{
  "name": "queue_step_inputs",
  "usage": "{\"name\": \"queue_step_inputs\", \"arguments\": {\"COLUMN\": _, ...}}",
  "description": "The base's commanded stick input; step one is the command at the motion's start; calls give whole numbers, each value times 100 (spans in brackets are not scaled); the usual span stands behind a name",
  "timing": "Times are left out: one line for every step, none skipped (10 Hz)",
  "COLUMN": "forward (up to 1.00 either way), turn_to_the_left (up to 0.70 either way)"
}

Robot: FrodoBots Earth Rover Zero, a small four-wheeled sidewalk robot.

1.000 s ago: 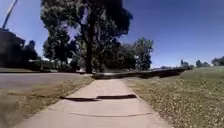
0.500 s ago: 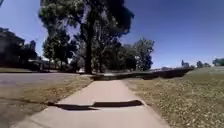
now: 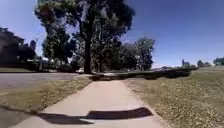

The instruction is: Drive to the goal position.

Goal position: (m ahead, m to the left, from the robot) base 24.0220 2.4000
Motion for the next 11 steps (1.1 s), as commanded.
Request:
{"name": "queue_step_inputs", "arguments": {"forward": 85, "turn_to_the_left": 2}}
{"name": "queue_step_inputs", "arguments": {"forward": 85, "turn_to_the_left": 1}}
{"name": "queue_step_inputs", "arguments": {"forward": 85, "turn_to_the_left": 0}}
{"name": "queue_step_inputs", "arguments": {"forward": 85, "turn_to_the_left": 0}}
{"name": "queue_step_inputs", "arguments": {"forward": 85, "turn_to_the_left": 0}}
{"name": "queue_step_inputs", "arguments": {"forward": 85, "turn_to_the_left": 0}}
{"name": "queue_step_inputs", "arguments": {"forward": 85, "turn_to_the_left": 0}}
{"name": "queue_step_inputs", "arguments": {"forward": 85, "turn_to_the_left": 0}}
{"name": "queue_step_inputs", "arguments": {"forward": 85, "turn_to_the_left": 0}}
{"name": "queue_step_inputs", "arguments": {"forward": 85, "turn_to_the_left": 0}}
{"name": "queue_step_inputs", "arguments": {"forward": 85, "turn_to_the_left": -6}}
